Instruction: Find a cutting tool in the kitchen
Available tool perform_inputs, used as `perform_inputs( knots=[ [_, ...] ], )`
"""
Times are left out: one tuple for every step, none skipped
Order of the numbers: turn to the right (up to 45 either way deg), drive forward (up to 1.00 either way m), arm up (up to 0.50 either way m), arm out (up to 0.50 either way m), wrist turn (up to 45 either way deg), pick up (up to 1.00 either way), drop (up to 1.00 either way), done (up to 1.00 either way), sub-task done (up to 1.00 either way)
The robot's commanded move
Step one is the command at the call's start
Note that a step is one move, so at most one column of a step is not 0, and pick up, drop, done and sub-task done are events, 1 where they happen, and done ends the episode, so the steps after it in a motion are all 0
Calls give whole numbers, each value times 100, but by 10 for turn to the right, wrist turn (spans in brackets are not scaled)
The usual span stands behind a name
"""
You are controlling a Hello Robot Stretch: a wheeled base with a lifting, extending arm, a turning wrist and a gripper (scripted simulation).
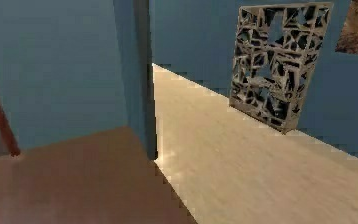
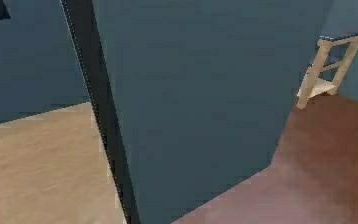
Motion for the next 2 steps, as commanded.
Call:
perform_inputs(
  knots=[
    [0,100,0,0,0,0,0,0,0],
    [60,0,0,0,0,0,0,0,0]
  ],
)
